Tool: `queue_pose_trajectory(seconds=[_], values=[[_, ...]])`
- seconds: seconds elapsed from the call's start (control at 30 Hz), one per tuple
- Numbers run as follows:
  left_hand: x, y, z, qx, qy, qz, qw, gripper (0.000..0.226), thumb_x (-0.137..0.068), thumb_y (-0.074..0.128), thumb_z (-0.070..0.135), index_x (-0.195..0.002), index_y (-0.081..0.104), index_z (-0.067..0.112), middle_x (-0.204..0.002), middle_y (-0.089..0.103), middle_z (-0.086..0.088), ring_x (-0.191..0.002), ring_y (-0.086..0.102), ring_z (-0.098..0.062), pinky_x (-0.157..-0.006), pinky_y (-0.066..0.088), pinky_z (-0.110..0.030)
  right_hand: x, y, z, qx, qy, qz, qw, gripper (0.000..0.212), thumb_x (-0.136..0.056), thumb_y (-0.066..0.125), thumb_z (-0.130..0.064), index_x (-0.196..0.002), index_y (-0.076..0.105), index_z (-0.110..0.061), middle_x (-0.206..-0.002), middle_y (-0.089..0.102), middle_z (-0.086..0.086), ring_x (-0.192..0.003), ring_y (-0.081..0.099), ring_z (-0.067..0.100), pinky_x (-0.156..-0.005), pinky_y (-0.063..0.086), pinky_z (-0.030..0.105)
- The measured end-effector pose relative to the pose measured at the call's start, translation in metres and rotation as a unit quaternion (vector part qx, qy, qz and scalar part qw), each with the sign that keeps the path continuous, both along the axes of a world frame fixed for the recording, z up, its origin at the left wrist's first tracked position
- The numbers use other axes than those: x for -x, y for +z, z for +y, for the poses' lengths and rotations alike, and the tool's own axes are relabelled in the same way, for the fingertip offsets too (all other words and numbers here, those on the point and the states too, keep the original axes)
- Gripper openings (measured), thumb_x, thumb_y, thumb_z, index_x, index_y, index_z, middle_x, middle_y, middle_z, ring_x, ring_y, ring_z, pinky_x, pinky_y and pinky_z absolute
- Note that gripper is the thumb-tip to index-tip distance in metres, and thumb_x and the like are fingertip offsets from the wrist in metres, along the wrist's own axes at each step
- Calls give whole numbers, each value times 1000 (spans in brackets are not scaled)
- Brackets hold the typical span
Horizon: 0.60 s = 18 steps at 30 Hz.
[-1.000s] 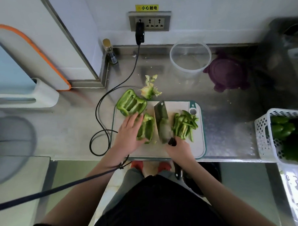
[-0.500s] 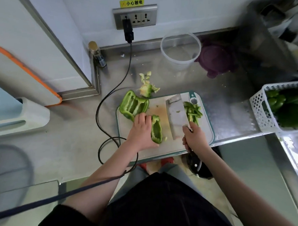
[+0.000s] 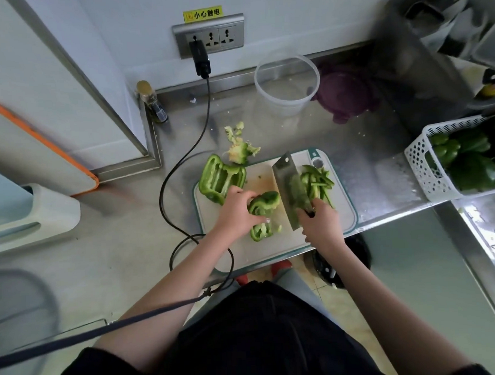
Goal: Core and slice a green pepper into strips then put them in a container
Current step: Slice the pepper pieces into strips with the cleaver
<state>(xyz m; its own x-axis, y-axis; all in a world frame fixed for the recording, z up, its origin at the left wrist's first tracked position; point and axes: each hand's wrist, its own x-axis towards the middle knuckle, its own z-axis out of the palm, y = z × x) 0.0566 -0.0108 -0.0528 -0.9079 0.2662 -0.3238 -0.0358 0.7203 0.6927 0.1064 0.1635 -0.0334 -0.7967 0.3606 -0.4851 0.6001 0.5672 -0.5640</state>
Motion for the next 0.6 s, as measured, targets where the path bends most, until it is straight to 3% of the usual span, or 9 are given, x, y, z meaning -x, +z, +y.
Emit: queue_pose_trajectory(seconds=[0.07,0.13,0.27,0.47,0.53,0.6], values=[[6,0,-1,-8,1,-41,999,58,-73,79,24,-125,57,10,-121,57,-7,-108,55,-19,-89,42,-23,1,-2,-3,26,-20,-6,999,22,-96,49,-24,-108,54,-6,-83,63,14,-53,61,23,-38,47,26],[9,0,-2,-7,-4,-51,999,51,-74,79,18,-121,60,9,-118,63,-5,-107,58,-19,-86,43,-22,1,-3,-3,45,-25,-3,999,24,-97,47,-23,-114,52,-7,-84,63,17,-49,58,21,-36,41,20],[13,-4,-4,-58,52,-52,996,34,-72,79,14,-105,68,11,-103,68,-1,-98,61,-15,-84,46,-25,-3,-1,-3,105,-35,-15,994,39,-97,45,-20,-136,40,-13,-71,64,18,-40,56,20,-38,43,23],[23,-6,-7,-106,105,-85,985,25,-81,69,7,-105,67,12,-105,65,2,-104,58,-15,-87,45,-26,-8,2,-2,132,-51,-1,990,46,-99,43,-18,-143,33,-14,-68,60,15,-39,53,17,-36,40,21],[22,0,-5,-127,106,-45,985,24,-80,65,-3,-99,65,12,-103,64,3,-103,59,-12,-89,46,-24,-10,3,-1,125,-72,12,990,47,-99,43,-20,-145,32,-18,-71,57,11,-40,48,14,-35,37,20],[15,9,-2,-136,85,64,985,26,-76,63,-10,-93,61,10,-101,65,1,-98,60,-11,-89,49,-20,-10,5,3,123,-90,29,988,46,-99,43,-21,-144,32,-18,-74,55,10,-42,47,14,-34,36,19]])
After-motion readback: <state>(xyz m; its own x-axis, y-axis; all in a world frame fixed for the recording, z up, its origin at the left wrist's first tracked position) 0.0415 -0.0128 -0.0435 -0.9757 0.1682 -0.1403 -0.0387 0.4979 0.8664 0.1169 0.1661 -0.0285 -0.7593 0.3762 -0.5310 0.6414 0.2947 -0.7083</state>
